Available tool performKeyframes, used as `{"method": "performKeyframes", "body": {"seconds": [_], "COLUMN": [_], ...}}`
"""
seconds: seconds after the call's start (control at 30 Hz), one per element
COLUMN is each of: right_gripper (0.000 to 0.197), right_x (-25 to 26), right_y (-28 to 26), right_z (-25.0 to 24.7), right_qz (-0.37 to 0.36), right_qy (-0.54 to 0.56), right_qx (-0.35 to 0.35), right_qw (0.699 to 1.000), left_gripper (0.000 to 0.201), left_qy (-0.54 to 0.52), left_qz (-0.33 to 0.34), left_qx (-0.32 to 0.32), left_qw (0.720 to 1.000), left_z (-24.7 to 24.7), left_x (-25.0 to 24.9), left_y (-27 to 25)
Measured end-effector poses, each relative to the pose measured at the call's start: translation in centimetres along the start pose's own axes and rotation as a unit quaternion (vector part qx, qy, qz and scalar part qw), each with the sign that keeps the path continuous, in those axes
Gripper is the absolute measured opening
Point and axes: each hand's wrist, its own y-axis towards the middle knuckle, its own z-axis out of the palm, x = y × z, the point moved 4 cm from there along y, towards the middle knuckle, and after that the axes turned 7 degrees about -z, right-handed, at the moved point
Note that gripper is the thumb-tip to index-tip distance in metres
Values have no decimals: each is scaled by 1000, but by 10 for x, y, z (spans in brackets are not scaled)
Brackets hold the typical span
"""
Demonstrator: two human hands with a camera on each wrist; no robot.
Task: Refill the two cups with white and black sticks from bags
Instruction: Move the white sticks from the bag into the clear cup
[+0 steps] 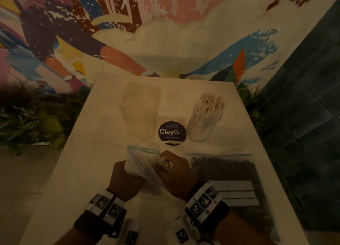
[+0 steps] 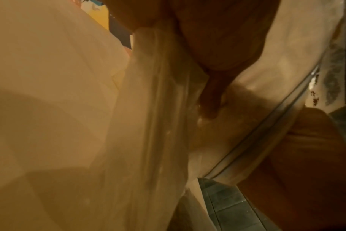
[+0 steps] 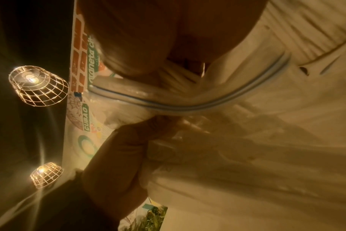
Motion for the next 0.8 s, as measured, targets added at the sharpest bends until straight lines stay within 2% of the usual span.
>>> {"method": "performKeyframes", "body": {"seconds": [0.07, 0.13, 0.17, 0.27, 0.37, 0.47, 0.53, 0.6, 0.67, 0.73, 0.8], "right_gripper": [10, 6, 3, 12, 23, 32, 33, 36, 40, 38, 32], "right_x": [-1, -5, -7, -10, -3, 4, 0, -13, -20, -19, -14], "right_y": [0, 0, 0, 2, 4, 7, 8, 5, 2, 3, 5], "right_z": [1, -1, -3, -10, -17, -20, -15, -4, 3, 2, -4], "right_qz": [-1, 9, 24, 49, 19, -12, 7, 53, 73, 73, 64], "right_qy": [28, 37, 42, 50, 67, 138, 142, 92, 63, 66, 112], "right_qx": [-17, -58, -74, -84, -124, -166, -135, -58, -18, -36, -100], "right_qw": [999, 998, 996, 994, 990, 976, 981, 993, 995, 994, 987], "left_gripper": [63, 29, 23, 31, 26, 26, 27, 28, 30, 36, 32], "left_qy": [-18, -41, -43, -29, -77, -77, -76, -53, -41, -21, -46], "left_qz": [-9, -23, -27, -9, -13, -19, -33, -43, -38, -35, -49], "left_qx": [-2, -12, -5, 14, 33, 41, 45, 50, 63, 68, 66], "left_qw": [1000, 999, 999, 999, 996, 996, 996, 996, 996, 997, 996], "left_z": [-2, -5, -6, -6, -6, -3, -2, -2, -3, -4, -5], "left_x": [2, 5, 7, 8, 13, 22, 28, 31, 31, 33, 35], "left_y": [-1, -1, -1, -3, -3, -2, -1, 0, 0, 1, 2]}}
